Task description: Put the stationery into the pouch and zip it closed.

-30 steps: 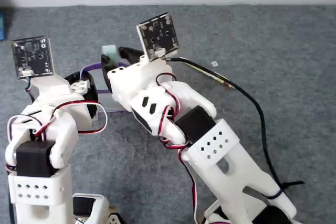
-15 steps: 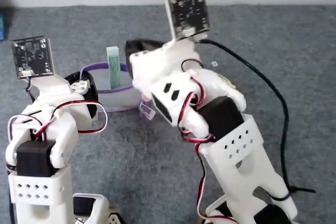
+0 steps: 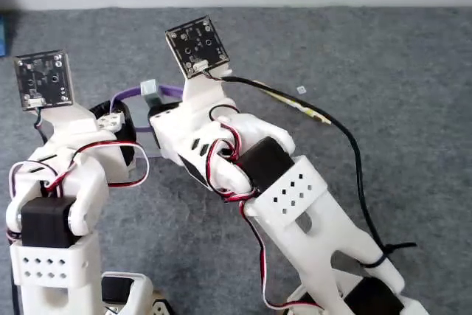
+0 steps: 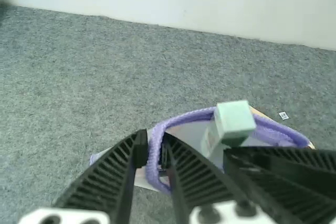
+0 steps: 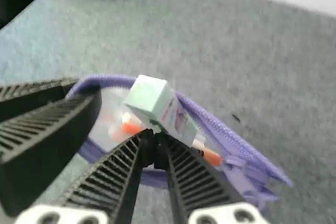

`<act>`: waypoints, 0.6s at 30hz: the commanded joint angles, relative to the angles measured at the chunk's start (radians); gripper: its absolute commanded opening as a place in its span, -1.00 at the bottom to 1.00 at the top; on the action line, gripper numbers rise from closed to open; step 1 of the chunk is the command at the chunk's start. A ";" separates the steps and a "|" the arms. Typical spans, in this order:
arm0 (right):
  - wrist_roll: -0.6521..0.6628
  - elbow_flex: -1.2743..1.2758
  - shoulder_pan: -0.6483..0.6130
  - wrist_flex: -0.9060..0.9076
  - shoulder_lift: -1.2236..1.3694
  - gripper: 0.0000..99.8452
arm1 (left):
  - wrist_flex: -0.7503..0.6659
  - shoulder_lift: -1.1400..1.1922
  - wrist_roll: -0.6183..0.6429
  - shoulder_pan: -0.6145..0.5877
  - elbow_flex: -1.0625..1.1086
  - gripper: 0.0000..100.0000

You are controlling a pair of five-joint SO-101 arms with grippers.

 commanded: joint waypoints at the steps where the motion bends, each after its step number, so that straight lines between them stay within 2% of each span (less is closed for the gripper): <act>1: -0.002 -0.034 0.001 0.012 -0.039 -0.98 | -0.002 0.026 0.009 -0.002 0.008 -0.98; 5: 0.000 -0.068 0.008 0.154 -0.125 -0.98 | -0.005 0.026 0.009 -0.002 0.008 -0.98; 8: 0.044 -0.077 0.067 0.216 -0.180 -0.98 | -0.006 0.026 0.009 -0.002 0.008 -0.98; 13: 0.133 -0.077 0.288 0.225 -0.193 -0.98 | -0.008 0.026 0.009 -0.002 0.008 -0.98; 18: 0.272 -0.077 0.475 0.228 -0.068 -0.98 | -0.008 0.026 0.009 -0.002 0.008 -0.98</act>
